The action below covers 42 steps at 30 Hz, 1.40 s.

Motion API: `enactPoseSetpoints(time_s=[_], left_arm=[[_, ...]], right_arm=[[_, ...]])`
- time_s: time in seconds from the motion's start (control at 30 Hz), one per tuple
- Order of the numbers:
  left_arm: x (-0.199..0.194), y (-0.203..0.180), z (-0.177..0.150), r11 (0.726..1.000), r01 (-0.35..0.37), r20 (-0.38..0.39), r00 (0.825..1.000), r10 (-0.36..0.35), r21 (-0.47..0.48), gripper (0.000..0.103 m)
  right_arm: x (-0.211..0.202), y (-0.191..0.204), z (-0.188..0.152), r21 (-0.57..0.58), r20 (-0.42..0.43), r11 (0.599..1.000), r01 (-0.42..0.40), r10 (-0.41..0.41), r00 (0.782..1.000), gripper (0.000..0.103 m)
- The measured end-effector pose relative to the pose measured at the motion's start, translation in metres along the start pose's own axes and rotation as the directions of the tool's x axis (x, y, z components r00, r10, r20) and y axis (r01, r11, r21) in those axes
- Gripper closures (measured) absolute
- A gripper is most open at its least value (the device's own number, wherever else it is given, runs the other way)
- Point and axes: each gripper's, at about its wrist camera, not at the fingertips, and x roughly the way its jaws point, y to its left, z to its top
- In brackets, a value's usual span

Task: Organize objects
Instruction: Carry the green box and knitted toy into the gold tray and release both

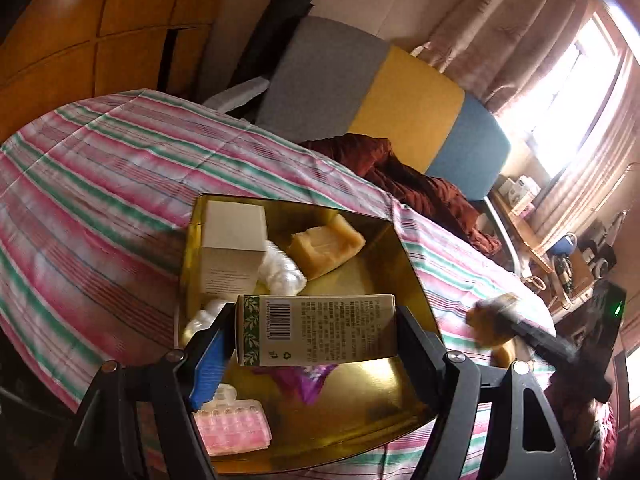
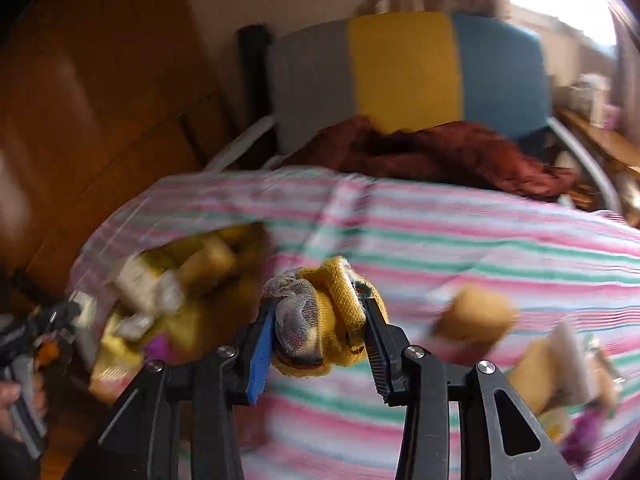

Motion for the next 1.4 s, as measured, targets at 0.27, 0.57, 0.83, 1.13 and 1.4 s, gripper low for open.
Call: enactPoseSetpoints(time_s=[0.27,0.57,0.83,1.13,1.4], left_arm=[[0.023,-0.038,0.018,0.994,0.074,-0.007,0.997,-0.074,0.085,0.026],[0.066,-0.066,0.035,0.985,0.068,-0.047,0.997,-0.062,0.156,0.020],[0.077,-0.056,0.040,0.988,0.072,-0.060,0.996,-0.064,0.133,0.016],[0.033,-0.027,0.012,0.997,0.019,0.002,1.000,-0.019,0.069,0.016],[0.025,-0.008,-0.028,0.998,-0.032,-0.040,0.999,0.034,0.058,0.016]], right_arm=[[0.034,0.067,-0.038,-0.067,-0.089,0.994,-0.084,0.078,0.993,0.061],[0.042,0.079,-0.046,-0.088,-0.119,0.995,-0.043,0.032,0.992,0.060],[0.052,0.076,-0.048,-0.097,-0.136,0.995,0.008,-0.021,0.990,0.057],[0.056,0.081,-0.037,-0.107,-0.100,0.994,0.026,-0.037,0.994,0.053],[0.042,0.076,-0.037,-0.069,-0.071,0.997,0.027,-0.031,0.997,0.035]])
